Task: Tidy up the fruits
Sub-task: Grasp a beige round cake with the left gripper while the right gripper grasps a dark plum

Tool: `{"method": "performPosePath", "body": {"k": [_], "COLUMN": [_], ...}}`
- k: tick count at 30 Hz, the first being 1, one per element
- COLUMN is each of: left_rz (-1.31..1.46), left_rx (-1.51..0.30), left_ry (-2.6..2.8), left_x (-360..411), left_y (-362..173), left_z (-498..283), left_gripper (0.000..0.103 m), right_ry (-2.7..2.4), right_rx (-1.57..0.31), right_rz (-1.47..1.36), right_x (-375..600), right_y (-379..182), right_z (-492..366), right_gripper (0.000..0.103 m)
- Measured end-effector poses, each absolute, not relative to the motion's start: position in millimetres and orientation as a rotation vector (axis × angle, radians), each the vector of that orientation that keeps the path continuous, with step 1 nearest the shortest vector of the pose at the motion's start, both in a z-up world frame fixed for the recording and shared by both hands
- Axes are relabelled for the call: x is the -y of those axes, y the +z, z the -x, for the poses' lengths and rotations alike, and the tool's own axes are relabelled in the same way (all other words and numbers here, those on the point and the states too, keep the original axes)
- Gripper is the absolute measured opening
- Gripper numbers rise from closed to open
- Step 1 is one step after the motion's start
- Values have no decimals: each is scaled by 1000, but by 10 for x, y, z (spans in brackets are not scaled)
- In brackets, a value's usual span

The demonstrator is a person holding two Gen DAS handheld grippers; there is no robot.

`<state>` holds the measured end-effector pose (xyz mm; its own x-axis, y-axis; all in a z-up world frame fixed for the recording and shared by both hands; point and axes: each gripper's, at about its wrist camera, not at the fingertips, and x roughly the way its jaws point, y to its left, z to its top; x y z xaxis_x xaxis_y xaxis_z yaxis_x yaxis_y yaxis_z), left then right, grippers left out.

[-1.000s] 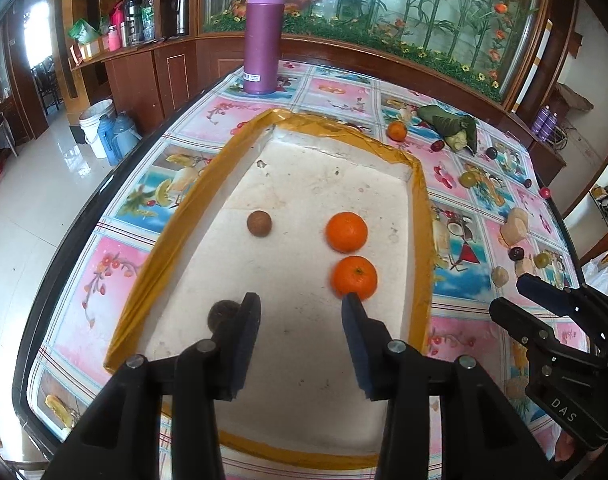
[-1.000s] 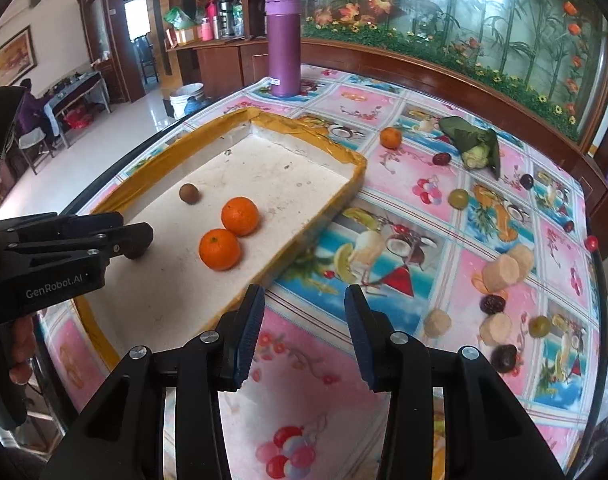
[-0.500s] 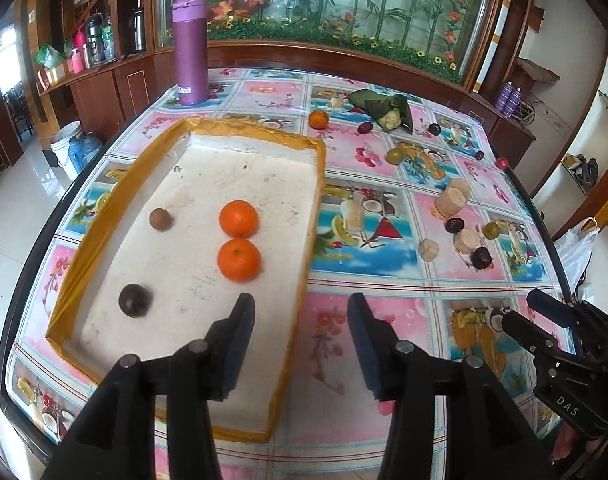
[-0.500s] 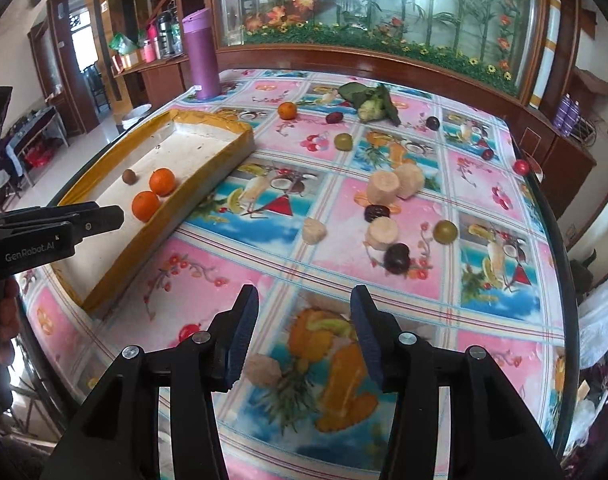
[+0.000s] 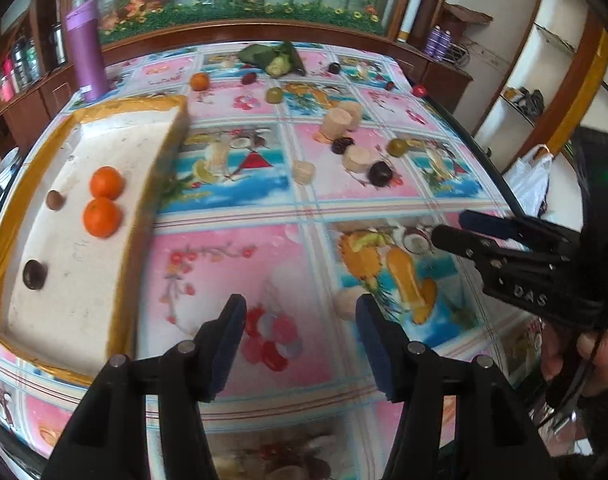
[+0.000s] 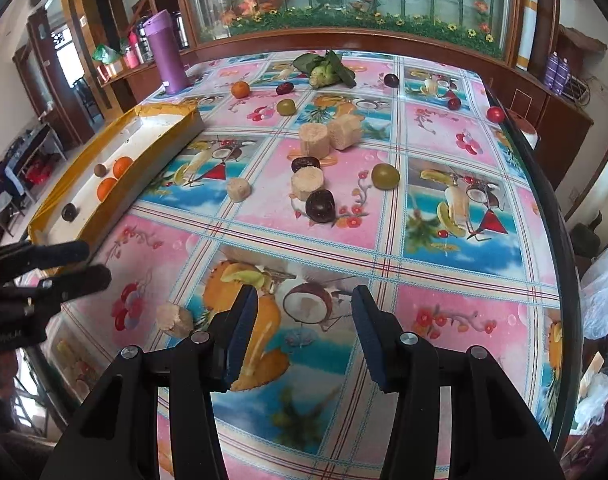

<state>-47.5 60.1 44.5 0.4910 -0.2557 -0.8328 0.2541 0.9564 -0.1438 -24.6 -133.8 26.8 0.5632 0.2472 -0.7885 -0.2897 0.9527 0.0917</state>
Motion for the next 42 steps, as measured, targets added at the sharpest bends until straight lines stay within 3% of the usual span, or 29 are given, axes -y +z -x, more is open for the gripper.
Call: {"method": "performPosePath", "body": {"k": [8,9,13,25,30,42], "left_rz": [1,-3,-25,55,100,119], "left_rx": [-1056,-1055,-1053,-1036,-1040,-1002], "left_ry": [-353,-350,-339,-328,-353,-392], "left_x": [-270,-245,-158,-285,-340,-382], "left_y": [259,239,137,147,139,273], "left_z": [423,424,396,389,365,282], "left_gripper": [59,56,28,28,28,28], "right_ry": [342,345,364,442,413,396], "right_rx": [-941,-942,-940,-958,-924,-892], "right_rz": [30,30,31,107,209,118], "right_x": [1511,1522,1539,1183,1090,1356], "right_y": [194,190,187,7,-2,258], "right_z": [172,156,39,-598,-597,-295], "right_gripper": [48,48,48,48,24,21]}}
